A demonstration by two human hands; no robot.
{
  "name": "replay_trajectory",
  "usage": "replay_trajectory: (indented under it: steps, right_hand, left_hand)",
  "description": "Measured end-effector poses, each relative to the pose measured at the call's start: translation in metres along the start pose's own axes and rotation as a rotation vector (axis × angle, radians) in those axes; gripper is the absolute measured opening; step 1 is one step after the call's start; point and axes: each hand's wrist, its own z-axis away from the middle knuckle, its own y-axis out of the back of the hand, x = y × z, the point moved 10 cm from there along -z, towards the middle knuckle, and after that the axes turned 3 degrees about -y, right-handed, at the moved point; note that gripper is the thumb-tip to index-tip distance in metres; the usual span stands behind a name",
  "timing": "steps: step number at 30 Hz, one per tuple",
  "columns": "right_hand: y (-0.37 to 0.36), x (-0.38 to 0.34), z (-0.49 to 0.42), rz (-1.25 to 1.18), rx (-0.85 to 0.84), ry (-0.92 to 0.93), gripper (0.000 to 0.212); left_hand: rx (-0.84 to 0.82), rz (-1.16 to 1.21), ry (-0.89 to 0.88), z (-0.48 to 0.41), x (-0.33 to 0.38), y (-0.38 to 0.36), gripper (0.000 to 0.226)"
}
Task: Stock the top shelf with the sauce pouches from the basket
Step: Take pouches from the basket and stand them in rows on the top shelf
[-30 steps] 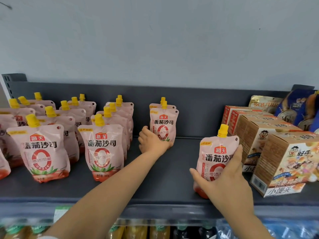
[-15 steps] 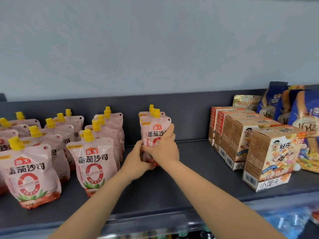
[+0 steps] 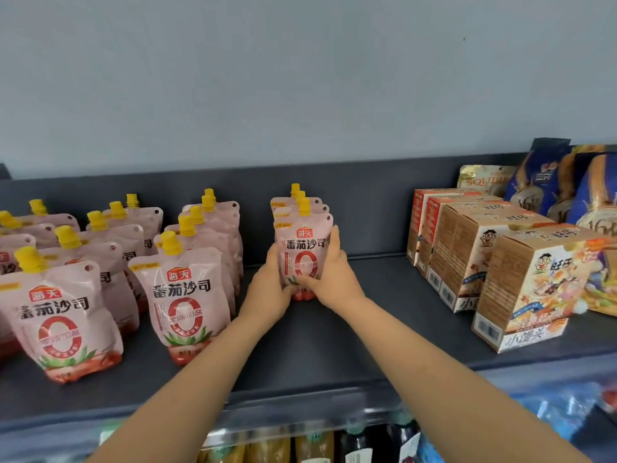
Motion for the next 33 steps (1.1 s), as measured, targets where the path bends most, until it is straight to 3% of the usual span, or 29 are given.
replay_trajectory:
  steps: [6, 10, 12, 15, 18, 21, 26, 30, 33]
  right_hand:
    - [0.072, -0.011, 0.073, 0.165, 0.158, 0.167, 0.09]
    - [0.134, -0.001, 0.166, 0.046, 0.332, 0.315, 0.054]
    - [0.148, 0.027, 0.208, -0.022, 0.313, 0.271, 0.043]
    - [0.132, 0.098, 0.255, -0.06, 0.112, 0.042, 0.04]
    - [0.107, 0.174, 0.29, 0.039, 0.012, -0.155, 0.048]
    - [0.075, 0.254, 0.316, 0.2, -0.115, -0.362, 0.058]
    - [0.0, 0.363, 0.37, 0.32, -0.47, -0.701, 0.069]
    - [-0.054, 0.42, 0.404, 0.414, -0.701, -0.911, 0.072]
    - [-0.086, 0.435, 0.416, 0.467, -0.886, -0.939, 0.07]
  left_hand:
    - [0.001, -0.252, 0.1, 0.025, 0.015, 0.007, 0.116]
    - [0.175, -0.335, -0.143, 0.076, 0.088, 0.017, 0.102]
    - [0.156, -0.292, -0.263, 0.115, 0.117, 0.001, 0.091]
    - [0.025, -0.149, -0.375, 0.18, 0.14, -0.049, 0.088]
    - [-0.168, -0.119, -0.375, 0.239, 0.126, -0.122, 0.092]
    - [-0.407, -0.25, -0.277, 0.291, 0.083, -0.198, 0.101]
    - [-0.837, -0.543, -0.028, 0.369, -0.007, -0.293, 0.111]
    - [-0.951, -0.622, 0.108, 0.399, -0.045, -0.315, 0.114]
    - [-0.952, -0.635, 0.158, 0.406, -0.061, -0.317, 0.104]
